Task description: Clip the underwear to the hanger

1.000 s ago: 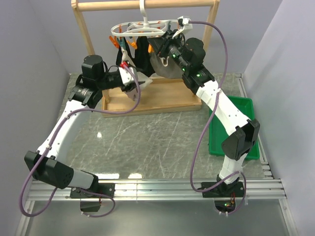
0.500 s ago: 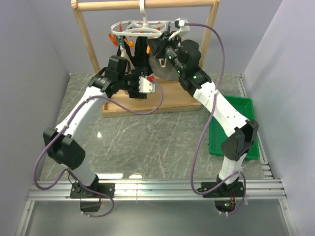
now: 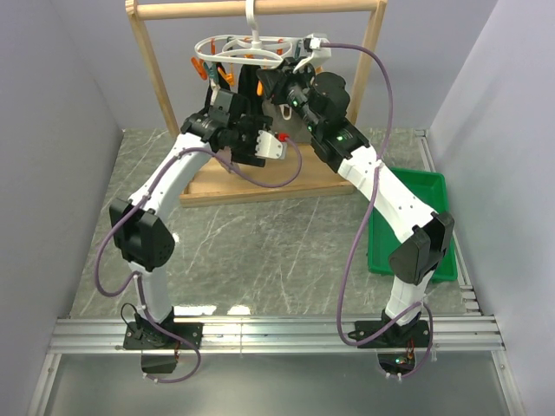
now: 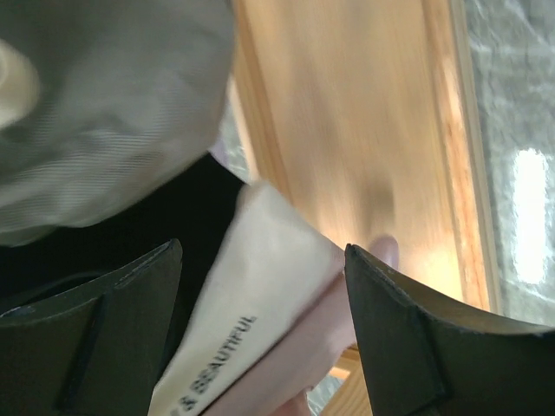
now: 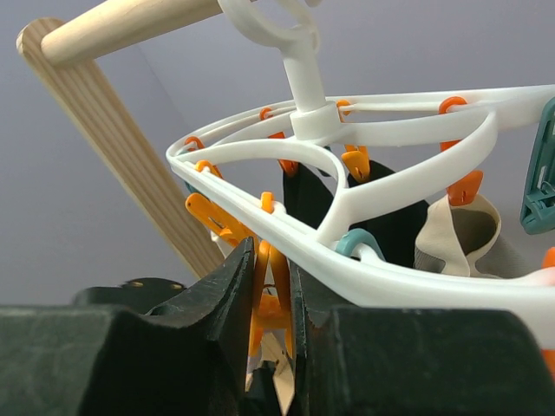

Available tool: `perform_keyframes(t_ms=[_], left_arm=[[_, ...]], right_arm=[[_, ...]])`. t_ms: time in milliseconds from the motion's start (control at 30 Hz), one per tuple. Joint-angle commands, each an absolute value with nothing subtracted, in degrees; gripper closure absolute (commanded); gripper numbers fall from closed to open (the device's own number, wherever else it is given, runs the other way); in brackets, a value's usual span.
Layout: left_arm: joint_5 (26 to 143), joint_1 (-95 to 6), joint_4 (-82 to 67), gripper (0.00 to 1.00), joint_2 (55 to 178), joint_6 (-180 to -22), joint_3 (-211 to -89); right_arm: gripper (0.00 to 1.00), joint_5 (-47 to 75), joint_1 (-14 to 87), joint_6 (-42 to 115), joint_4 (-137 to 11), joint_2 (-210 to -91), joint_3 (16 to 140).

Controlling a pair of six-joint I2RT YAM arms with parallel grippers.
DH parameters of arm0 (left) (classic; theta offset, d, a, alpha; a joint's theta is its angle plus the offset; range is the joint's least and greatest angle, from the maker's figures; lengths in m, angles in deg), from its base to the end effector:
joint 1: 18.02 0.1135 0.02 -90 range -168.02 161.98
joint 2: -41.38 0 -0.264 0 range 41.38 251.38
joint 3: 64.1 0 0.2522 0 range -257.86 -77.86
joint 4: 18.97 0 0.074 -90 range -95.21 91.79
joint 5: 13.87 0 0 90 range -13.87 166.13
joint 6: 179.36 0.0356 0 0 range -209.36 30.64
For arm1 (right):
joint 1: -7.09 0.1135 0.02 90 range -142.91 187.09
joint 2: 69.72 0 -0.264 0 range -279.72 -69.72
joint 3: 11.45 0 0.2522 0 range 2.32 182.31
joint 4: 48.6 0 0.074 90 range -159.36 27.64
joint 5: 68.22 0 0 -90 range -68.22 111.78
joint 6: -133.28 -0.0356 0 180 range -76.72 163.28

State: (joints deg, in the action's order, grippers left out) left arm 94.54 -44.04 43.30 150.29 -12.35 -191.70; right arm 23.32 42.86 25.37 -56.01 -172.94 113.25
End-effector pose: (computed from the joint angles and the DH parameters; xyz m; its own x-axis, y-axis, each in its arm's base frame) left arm 0.3748 -0.1955 0.3698 0.4667 0.8010 -0.3750 0.7434 -0.1256 0.6569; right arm 0.3424 0.2455 0.4895 0.0145 0.3893 -0.9210 -0.5965 0.7426 0.3045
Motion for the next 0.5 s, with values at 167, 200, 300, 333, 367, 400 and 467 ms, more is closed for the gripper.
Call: perform_keyframes(t_ms=[167,200,300,333,367,400,467], left_arm=[[90.28,-44.56,46.92,0.2,155.02,-8.94,-198.27],[90.19,-44.65,46.21,0.2,155.11,-9.03,-198.1],[89.49,-44.65,43.41,0.19,154.85,-8.51,-196.69],[89.22,-44.65,43.05,0.19,154.94,-8.42,-196.6],[88.7,-44.65,42.95,0.19,155.55,-8.07,-196.77],[88.35,-44.65,43.39,0.19,155.9,-7.98,-197.56],[87.99,-44.73,43.83,0.19,156.69,-8.15,-198.53]], right_arm=[[1.0,24.41,44.53,26.5,-57.71,-170.44,115.61],[1.0,24.5,44.62,26.49,-57.71,-170.44,115.61],[1.0,24.5,44.62,26.49,-57.79,-170.45,115.69],[1.0,24.5,44.62,26.58,-57.79,-170.44,115.61],[1.0,24.5,44.62,26.58,-57.79,-170.53,115.61],[1.0,24.5,44.62,26.58,-57.79,-170.45,115.61],[1.0,24.41,44.71,26.58,-57.79,-170.44,115.43]])
